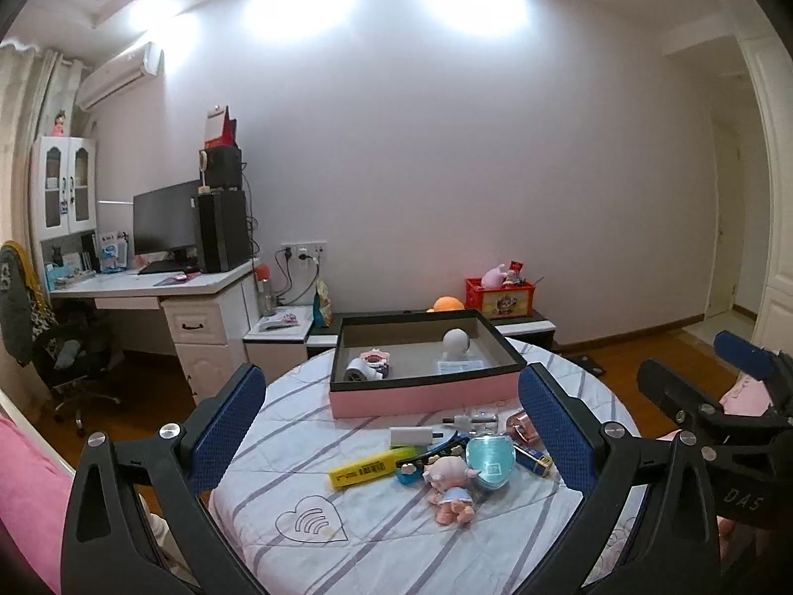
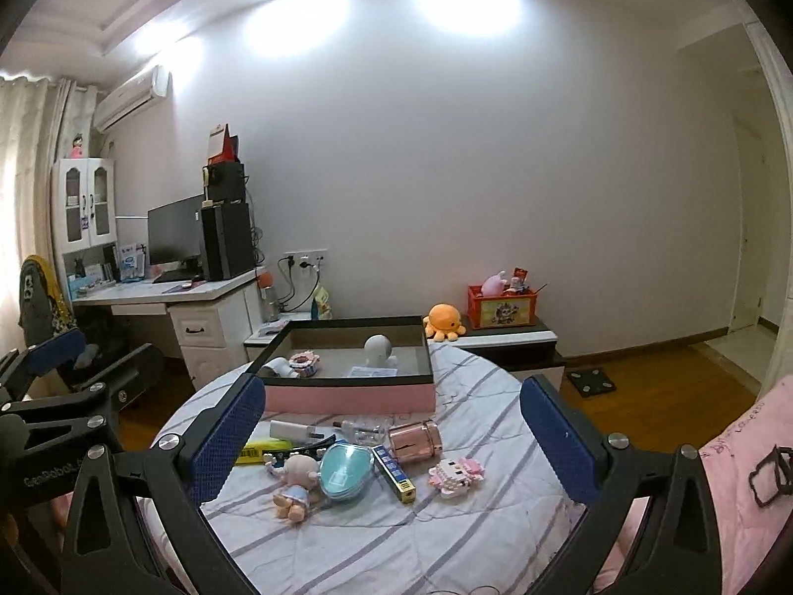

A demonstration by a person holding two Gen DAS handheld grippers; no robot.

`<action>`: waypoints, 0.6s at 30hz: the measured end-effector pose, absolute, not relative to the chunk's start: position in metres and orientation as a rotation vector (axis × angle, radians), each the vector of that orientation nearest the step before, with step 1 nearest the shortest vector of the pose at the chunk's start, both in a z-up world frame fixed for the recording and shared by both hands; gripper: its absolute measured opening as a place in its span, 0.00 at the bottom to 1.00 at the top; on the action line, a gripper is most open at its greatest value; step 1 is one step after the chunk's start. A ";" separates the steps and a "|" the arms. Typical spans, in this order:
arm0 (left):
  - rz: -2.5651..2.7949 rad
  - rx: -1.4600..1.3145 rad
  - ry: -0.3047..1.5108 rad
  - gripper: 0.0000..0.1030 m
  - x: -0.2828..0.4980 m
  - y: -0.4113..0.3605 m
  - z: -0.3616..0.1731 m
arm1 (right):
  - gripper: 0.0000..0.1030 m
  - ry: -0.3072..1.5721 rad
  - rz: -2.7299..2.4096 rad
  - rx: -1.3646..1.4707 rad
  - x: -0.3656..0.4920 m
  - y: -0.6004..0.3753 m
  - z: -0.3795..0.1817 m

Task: Organize rigid objects
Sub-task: 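Release the donut and astronaut in the box and withdraw both tools, then grasp the doll with the left tool while the right tool grasps the block cat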

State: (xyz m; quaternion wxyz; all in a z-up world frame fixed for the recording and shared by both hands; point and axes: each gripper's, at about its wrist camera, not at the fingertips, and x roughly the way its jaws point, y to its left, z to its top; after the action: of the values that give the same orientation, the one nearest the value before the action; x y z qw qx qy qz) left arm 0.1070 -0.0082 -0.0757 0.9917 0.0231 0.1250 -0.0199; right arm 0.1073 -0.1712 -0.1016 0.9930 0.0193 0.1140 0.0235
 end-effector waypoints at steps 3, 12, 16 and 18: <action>-0.029 0.052 0.243 1.00 0.102 -0.009 -0.075 | 1.00 0.222 0.038 0.029 0.097 -0.170 -0.103; -0.016 0.061 0.241 1.00 0.097 -0.005 -0.074 | 1.00 0.224 0.040 0.024 0.092 -0.166 -0.105; -0.015 0.059 0.251 1.00 0.098 -0.003 -0.075 | 1.00 0.232 0.038 0.026 0.094 -0.167 -0.107; -0.014 0.061 0.260 1.00 0.101 -0.003 -0.077 | 1.00 0.238 0.037 0.028 0.096 -0.169 -0.108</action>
State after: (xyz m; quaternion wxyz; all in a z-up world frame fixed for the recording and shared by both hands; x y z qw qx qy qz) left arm 0.1009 -0.0028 -0.0775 0.9911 0.0305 0.1294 -0.0068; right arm 0.0958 -0.1685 -0.1083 0.9927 0.0139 0.1188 0.0186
